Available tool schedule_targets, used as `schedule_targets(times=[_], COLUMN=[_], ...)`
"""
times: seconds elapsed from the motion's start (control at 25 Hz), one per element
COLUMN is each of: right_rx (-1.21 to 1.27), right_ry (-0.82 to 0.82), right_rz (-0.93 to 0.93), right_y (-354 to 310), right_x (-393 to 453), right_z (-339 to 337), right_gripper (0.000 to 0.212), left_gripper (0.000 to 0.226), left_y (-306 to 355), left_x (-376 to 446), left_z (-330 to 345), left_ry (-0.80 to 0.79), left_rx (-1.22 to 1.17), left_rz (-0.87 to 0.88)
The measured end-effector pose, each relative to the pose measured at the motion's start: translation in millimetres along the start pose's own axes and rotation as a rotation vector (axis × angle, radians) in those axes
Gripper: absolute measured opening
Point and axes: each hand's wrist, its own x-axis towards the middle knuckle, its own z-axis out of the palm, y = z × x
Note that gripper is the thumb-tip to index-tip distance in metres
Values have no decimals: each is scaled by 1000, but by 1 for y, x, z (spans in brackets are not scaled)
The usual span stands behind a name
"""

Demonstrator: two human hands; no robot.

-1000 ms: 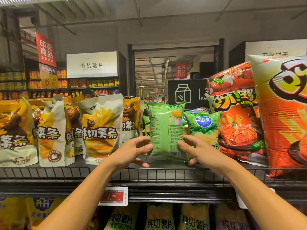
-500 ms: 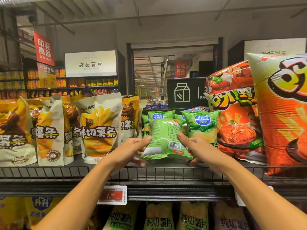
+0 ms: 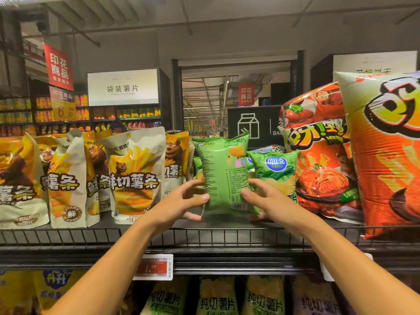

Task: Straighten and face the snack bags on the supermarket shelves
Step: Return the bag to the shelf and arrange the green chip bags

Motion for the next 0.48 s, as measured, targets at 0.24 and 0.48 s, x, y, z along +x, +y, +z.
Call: schedule_targets(times=[0.24, 0.48], right_rx=[11, 4], right_ry=[136, 21], right_rz=[-35, -104], right_y=[5, -3], right_x=[6, -3], right_z=[0, 1], right_gripper=[62, 63], left_gripper=[56, 77], left_y=[3, 5], left_x=[-5, -6], left_z=[-1, -1], left_ry=[-83, -227], left_rx=[0, -41], left_rz=[107, 50])
